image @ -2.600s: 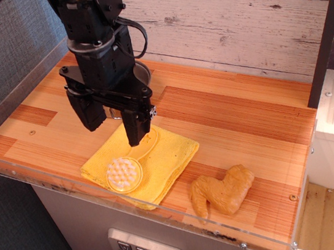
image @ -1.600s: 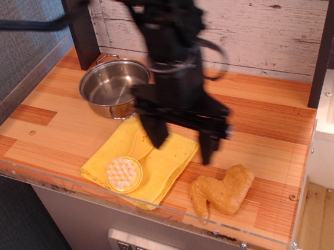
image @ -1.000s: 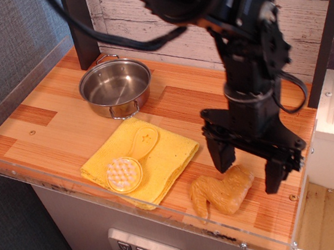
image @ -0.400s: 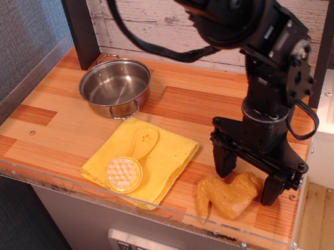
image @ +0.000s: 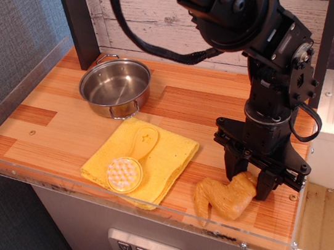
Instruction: Move chicken to bottom left edge of table.
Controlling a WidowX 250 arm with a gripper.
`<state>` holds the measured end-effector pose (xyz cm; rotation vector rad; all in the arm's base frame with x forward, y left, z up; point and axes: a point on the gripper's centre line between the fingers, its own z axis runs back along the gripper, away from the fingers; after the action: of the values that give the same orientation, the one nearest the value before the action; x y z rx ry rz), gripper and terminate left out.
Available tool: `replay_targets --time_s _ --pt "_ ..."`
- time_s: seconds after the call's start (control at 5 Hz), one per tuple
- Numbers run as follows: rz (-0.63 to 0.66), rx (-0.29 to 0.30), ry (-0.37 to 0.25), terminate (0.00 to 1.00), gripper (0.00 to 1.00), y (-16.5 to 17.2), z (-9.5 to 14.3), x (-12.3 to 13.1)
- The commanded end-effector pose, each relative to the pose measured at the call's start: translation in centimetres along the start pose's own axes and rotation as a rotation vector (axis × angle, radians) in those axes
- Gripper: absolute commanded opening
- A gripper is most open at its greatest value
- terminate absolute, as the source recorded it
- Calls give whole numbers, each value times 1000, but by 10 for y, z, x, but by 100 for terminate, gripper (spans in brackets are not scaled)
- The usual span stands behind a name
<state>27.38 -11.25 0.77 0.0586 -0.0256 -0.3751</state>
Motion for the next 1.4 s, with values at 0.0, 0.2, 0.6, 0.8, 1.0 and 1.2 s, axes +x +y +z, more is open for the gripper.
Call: replay_targets --time_s 0.0,0.2,0.6,0.8,1.0,1.2 --pt "69 -35 -62 0 0 20 17 -1" --pt "149 -58 -131 0 0 47 42 -2" --pt "273 -150 -202 0 0 109 66 -21" --pt "348 -146 -169 0 0 147 66 -38" --pt "386 -91 -137 0 0 188 64 -58" --pt "419 4 -118 0 0 225 65 -66"
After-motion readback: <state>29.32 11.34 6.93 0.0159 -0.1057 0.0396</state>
